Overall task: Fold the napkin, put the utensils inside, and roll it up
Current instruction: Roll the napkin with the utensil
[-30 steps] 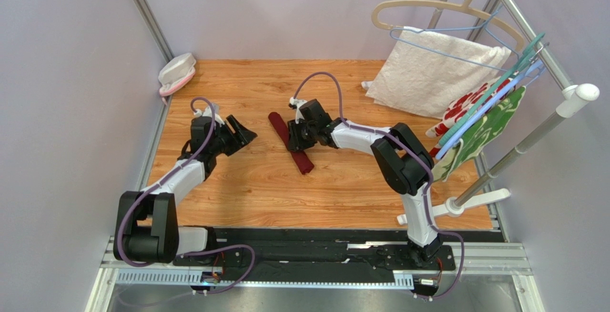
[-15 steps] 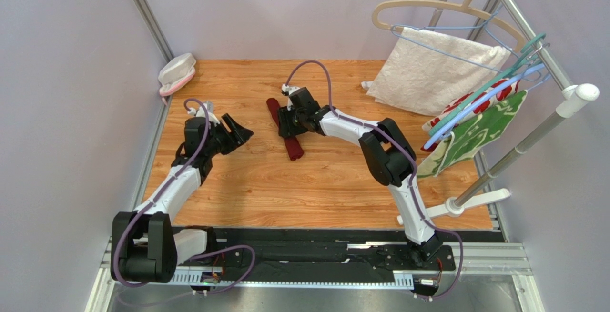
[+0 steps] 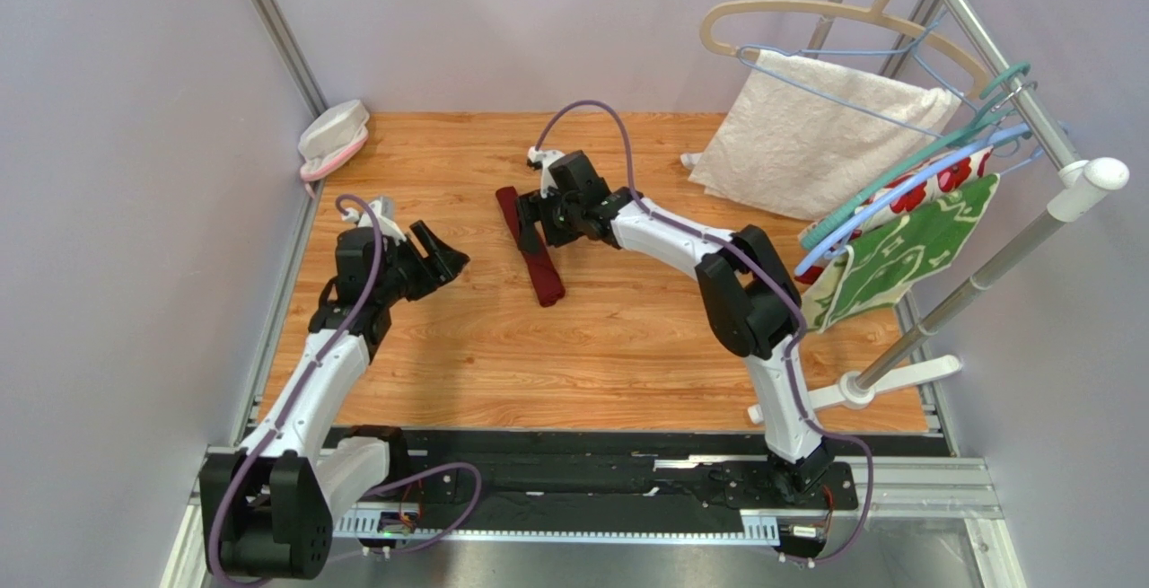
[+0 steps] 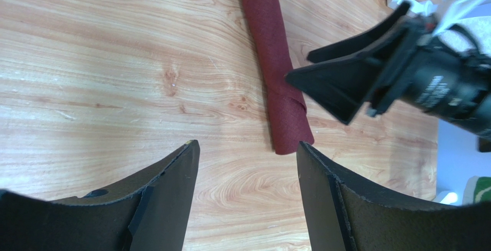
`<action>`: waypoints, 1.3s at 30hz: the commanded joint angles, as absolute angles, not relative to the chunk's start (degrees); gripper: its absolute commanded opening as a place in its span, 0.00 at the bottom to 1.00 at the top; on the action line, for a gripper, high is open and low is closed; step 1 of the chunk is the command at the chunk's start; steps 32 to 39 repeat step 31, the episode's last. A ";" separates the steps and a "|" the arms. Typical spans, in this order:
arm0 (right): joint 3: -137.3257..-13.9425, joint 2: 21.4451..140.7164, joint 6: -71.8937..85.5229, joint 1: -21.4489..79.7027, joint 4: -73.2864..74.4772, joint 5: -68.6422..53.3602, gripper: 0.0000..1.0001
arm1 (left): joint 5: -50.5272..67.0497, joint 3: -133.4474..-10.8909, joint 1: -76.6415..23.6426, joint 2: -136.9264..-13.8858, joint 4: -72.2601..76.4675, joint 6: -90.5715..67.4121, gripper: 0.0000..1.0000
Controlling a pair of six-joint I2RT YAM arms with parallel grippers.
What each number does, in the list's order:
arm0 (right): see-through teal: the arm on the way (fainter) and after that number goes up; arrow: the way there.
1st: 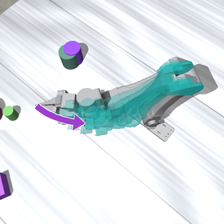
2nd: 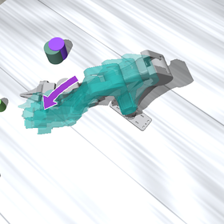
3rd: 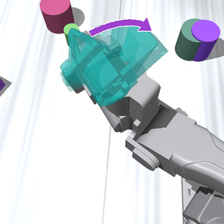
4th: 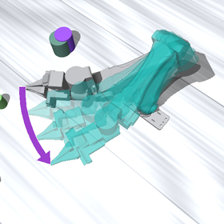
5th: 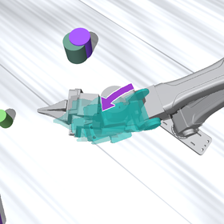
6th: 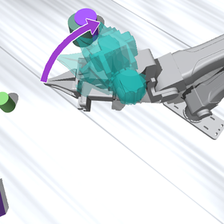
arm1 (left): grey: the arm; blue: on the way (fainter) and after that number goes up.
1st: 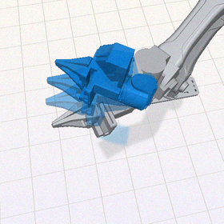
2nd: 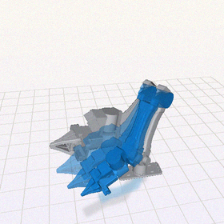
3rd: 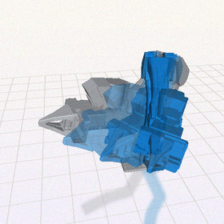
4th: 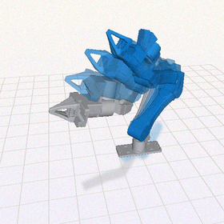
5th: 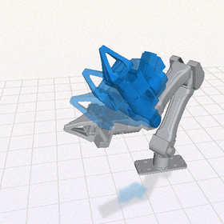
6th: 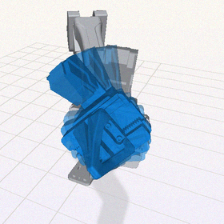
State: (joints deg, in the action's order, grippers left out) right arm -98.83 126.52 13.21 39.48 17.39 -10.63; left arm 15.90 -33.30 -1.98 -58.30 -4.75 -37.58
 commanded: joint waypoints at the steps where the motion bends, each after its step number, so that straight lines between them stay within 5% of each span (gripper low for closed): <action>1: -97.92 114.71 12.57 39.46 13.72 -10.11 0.78 | 13.98 -38.22 -1.32 -53.80 -10.45 -34.55 0.72; 20: -61.97 77.19 14.59 41.04 10.63 -0.09 0.78 | 14.43 -49.49 -1.32 -35.61 -33.40 -18.28 0.76; 39: -55.64 71.46 13.80 41.04 10.63 7.90 0.78 | 11.69 -47.55 -1.32 -31.03 -32.53 -18.19 0.80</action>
